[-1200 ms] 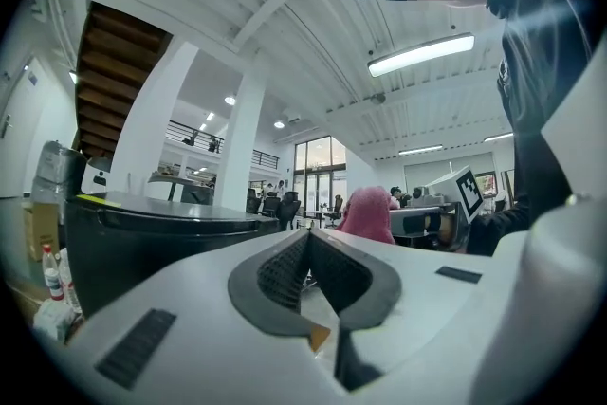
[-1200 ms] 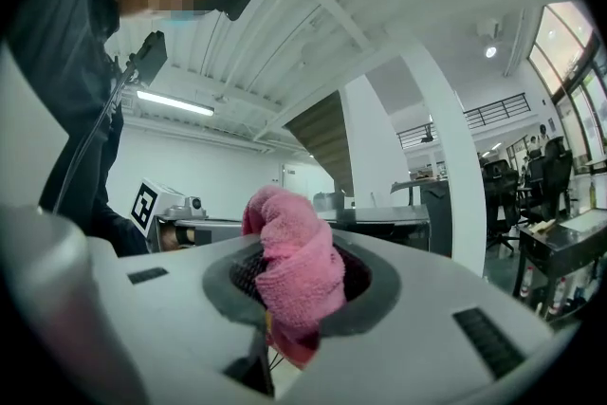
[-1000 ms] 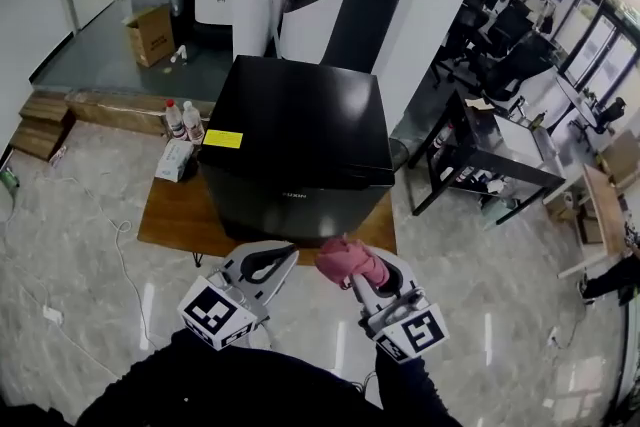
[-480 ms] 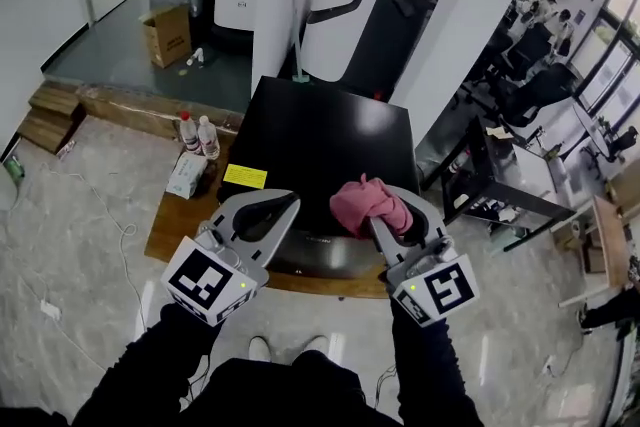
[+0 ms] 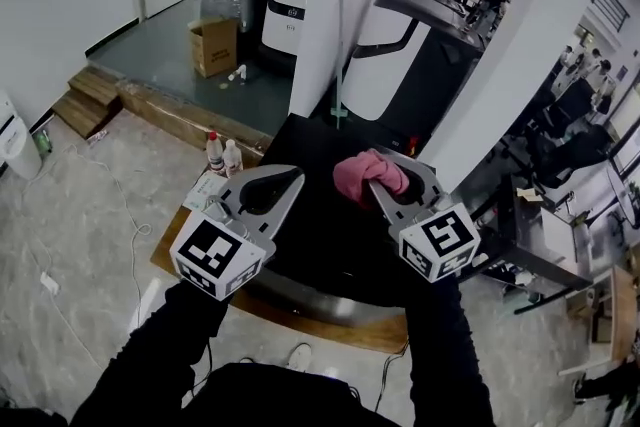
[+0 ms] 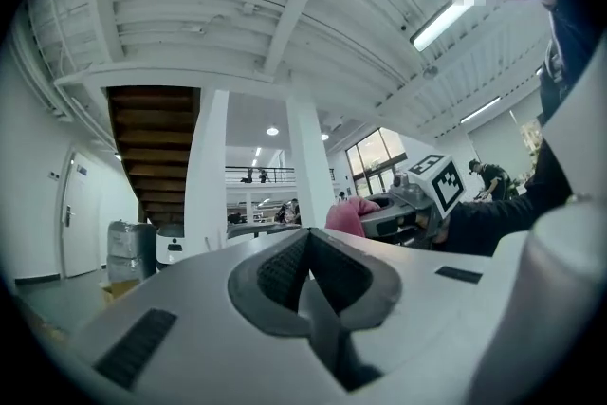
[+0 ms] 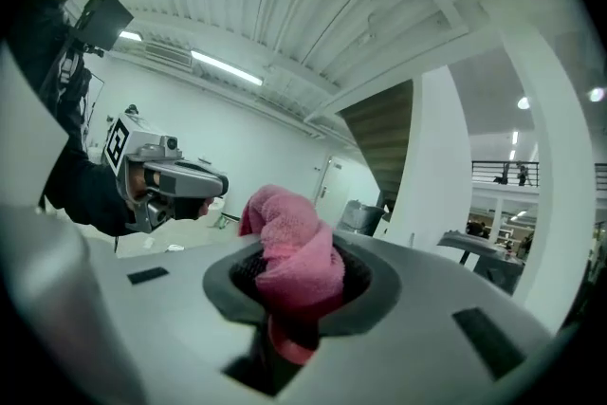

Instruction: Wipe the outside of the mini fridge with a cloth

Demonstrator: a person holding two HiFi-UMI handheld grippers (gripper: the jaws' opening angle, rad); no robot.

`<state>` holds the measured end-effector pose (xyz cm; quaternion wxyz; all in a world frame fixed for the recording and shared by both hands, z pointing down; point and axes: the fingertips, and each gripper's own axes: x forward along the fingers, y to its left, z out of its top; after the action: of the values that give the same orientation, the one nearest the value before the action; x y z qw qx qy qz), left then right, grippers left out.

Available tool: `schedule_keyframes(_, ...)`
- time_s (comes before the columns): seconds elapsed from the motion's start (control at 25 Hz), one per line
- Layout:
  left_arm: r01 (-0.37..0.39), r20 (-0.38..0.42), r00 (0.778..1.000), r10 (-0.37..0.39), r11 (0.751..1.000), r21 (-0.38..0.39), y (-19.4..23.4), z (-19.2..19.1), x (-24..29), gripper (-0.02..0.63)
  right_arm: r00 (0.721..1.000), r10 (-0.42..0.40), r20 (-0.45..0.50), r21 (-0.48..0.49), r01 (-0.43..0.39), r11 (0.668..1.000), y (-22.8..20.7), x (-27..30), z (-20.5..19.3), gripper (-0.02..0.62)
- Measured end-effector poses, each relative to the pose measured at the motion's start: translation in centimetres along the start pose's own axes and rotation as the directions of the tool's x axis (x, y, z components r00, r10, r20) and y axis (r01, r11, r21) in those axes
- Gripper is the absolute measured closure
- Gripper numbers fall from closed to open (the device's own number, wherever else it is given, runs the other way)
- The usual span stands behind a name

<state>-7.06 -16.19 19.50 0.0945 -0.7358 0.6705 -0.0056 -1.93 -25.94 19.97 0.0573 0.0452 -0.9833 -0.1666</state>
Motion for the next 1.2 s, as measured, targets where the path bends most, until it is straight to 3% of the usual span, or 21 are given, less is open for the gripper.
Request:
schedule_keyframes(0.28,-0.082,-0.083,0.993,0.084,0.996,0.026,2.8,-2.8,5.4,0.6,0.984,0.126,-0.124,-0.023,-0.13,0.991,-4.7,7.1,-4.1,0.505)
schedule_keyframes(0.6,-0.16,-0.137,0.977,0.161,0.987,0.024,5.4,-5.4,7.2,0.6,0.905,0.268,-0.331,-0.009,-0.287,0.958,-5.6,14.1,-11.5,0.505)
schedule_keyframes(0.88,-0.217,-0.178,0.96,0.217,0.976,0.02,7.2,-7.6,7.4,0.6,0.842,0.275,-0.464,-0.038,-0.329,0.944,-6.2,19.3,-15.9,0.505)
schedule_keyframes(1.12,-0.244,-0.232,0.941,0.244,0.969,0.03,8.4,-9.0,6.9,0.6,0.81,0.237,-0.537,-0.182,-0.385,0.905,-5.0,22.0,-16.7,0.517)
schedule_keyframes(1.2,-0.254,-0.252,0.934,0.253,0.967,0.029,8.7,-9.5,6.2,0.6,0.798,0.242,-0.552,-0.183,-0.4,0.898,-4.3,22.1,-16.7,0.522)
